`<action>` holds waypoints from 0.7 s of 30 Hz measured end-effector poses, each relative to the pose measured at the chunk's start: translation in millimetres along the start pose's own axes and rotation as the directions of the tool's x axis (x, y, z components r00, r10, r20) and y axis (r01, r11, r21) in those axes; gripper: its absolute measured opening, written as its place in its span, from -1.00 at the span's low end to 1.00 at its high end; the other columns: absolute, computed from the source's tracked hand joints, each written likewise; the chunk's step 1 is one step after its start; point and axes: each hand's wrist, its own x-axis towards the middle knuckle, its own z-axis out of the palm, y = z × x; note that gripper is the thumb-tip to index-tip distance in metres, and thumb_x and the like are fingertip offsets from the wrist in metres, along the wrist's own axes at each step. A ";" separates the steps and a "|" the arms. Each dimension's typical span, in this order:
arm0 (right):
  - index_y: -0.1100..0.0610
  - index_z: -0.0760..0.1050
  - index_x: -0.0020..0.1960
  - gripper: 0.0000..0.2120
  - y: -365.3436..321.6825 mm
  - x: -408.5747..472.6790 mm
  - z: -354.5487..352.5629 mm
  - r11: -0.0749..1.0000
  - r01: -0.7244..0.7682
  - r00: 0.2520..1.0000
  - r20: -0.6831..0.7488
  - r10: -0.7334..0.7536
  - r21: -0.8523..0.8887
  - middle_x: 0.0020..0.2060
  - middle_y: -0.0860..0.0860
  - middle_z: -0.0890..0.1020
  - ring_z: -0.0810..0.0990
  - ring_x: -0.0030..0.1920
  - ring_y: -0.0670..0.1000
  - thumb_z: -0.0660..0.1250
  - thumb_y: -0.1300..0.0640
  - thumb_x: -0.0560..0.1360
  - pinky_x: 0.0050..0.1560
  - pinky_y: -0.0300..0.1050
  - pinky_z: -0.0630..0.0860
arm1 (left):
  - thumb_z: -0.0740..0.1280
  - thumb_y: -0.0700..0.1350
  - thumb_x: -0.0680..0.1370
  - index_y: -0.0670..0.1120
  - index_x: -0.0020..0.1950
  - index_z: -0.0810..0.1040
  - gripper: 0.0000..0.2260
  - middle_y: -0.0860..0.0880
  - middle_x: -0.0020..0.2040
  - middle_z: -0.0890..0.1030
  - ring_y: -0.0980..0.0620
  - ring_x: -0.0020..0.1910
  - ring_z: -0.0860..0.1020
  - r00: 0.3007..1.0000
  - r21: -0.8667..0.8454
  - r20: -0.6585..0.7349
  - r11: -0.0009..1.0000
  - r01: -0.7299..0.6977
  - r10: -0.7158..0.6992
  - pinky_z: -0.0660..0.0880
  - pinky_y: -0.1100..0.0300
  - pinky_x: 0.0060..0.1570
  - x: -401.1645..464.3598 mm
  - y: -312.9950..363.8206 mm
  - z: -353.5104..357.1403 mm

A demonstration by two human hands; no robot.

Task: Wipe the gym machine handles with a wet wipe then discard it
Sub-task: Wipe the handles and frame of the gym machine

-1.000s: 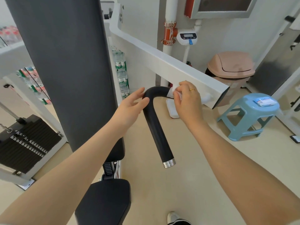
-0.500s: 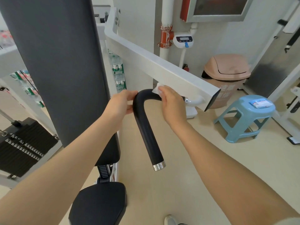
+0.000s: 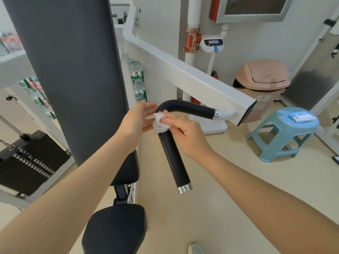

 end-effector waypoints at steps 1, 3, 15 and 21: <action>0.20 0.50 0.24 -0.72 -0.7 -5.4 1.0 0.994 -0.094 0.994 -0.052 0.097 0.057 0.22 0.08 0.55 0.45 0.20 -0.17 0.22 0.29 0.55 0.24 -0.45 0.32 | 0.11 -0.08 0.62 -0.06 0.11 0.55 -0.76 0.03 0.00 0.61 0.02 -0.05 0.62 1.000 0.008 0.009 1.000 -0.013 0.013 0.57 0.18 -0.04 -1.4 -1.0 -0.4; 0.17 0.51 0.23 -0.74 -1.9 -4.2 0.7 0.934 -0.300 0.945 -0.075 0.319 0.194 0.11 0.02 0.61 0.54 0.10 -0.15 0.22 0.22 0.56 0.19 -0.31 0.44 | 0.18 -0.20 0.60 -0.05 0.09 0.56 -0.81 0.01 -0.02 0.63 0.03 -0.04 0.63 0.998 0.051 0.046 0.998 -0.045 0.043 0.59 0.20 -0.05 -4.6 -4.2 -2.5; 0.27 0.51 0.14 -0.70 11.0 -80.6 -12.2 0.293 -0.872 0.488 0.674 0.554 0.391 -0.09 0.17 0.64 0.61 -0.13 0.10 0.06 0.22 0.55 -0.08 -0.07 0.55 | 0.24 -0.22 0.57 0.07 0.45 0.26 -0.52 -0.03 0.13 0.60 -0.01 0.08 0.60 0.960 0.032 0.267 0.995 -0.096 0.084 0.53 0.00 0.13 -17.7 -28.3 -10.6; 0.22 0.57 0.08 -0.77 -5.1 -67.7 0.1 0.470 -0.539 0.775 0.193 0.602 0.699 -0.07 0.08 0.60 0.54 -0.02 0.07 0.15 0.28 0.57 0.03 -0.13 0.52 | 0.24 -0.21 0.57 0.07 0.45 0.27 -0.54 -0.02 -0.01 0.63 -0.01 0.03 0.63 0.962 0.019 0.264 0.997 -0.079 0.071 0.56 0.04 0.09 -14.5 -29.2 -11.9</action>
